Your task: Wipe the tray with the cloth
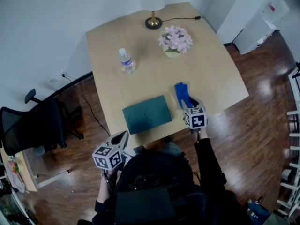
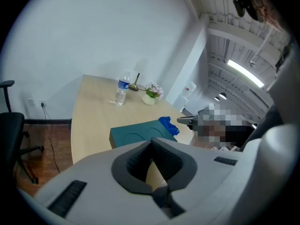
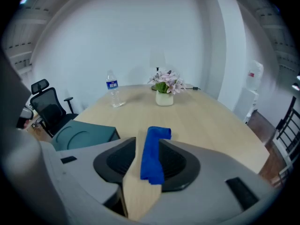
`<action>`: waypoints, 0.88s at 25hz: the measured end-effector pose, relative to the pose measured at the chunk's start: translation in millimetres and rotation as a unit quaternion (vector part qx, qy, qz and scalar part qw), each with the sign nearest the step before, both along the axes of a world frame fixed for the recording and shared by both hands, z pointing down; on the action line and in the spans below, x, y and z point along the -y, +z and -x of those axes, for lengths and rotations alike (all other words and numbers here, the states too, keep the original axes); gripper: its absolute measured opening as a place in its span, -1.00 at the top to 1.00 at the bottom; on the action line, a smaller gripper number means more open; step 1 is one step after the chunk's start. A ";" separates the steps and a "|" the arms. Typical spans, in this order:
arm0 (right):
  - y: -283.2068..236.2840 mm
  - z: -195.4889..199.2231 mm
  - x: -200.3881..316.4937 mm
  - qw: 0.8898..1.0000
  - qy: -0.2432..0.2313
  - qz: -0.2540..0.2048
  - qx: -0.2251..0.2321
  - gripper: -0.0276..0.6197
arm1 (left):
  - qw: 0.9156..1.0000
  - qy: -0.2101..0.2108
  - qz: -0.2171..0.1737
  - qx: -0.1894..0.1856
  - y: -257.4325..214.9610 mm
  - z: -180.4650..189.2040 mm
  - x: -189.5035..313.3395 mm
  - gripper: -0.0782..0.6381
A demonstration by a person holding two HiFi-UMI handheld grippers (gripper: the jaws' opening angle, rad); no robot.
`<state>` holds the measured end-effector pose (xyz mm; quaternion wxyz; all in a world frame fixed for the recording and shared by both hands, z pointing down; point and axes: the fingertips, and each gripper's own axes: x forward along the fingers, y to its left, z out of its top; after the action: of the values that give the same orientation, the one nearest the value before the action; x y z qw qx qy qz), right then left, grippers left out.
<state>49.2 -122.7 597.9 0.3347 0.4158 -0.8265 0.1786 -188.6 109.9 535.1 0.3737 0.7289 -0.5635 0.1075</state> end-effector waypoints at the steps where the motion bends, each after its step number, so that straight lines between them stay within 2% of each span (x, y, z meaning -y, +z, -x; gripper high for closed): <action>1: 8.2 2.2 11.2 1.000 -0.008 0.001 -0.006 0.33 | 1.000 -0.014 0.004 0.002 -0.8 1.9 2.6 0.78; 4: 38.4 5.2 40.5 0.999 -0.024 0.009 -0.035 0.15 | 0.998 -0.048 0.020 0.017 0.7 8.1 6.2 0.78; 8: 74.3 5.4 62.3 0.998 -0.026 0.032 -0.056 0.13 | 0.994 -0.101 0.038 0.034 2.3 22.2 3.6 0.78; 11: 90.1 8.6 62.6 0.997 -0.023 0.057 -0.042 0.14 | 0.989 -0.133 0.045 0.038 3.9 30.7 0.7 0.78; 19: 97.2 17.6 59.7 0.997 -0.031 0.065 -0.027 0.49 | 0.981 -0.178 0.060 0.048 29.5 45.7 -4.3 0.78; 22: 99.1 15.5 57.9 0.995 -0.025 0.099 -0.021 0.58 | 0.979 -0.192 0.061 0.036 47.1 54.9 0.2 0.78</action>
<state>33.7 -180.5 697.0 0.3958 0.3630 -0.8079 0.2428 -243.5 109.7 582.2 0.4101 0.5788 -0.6985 0.0943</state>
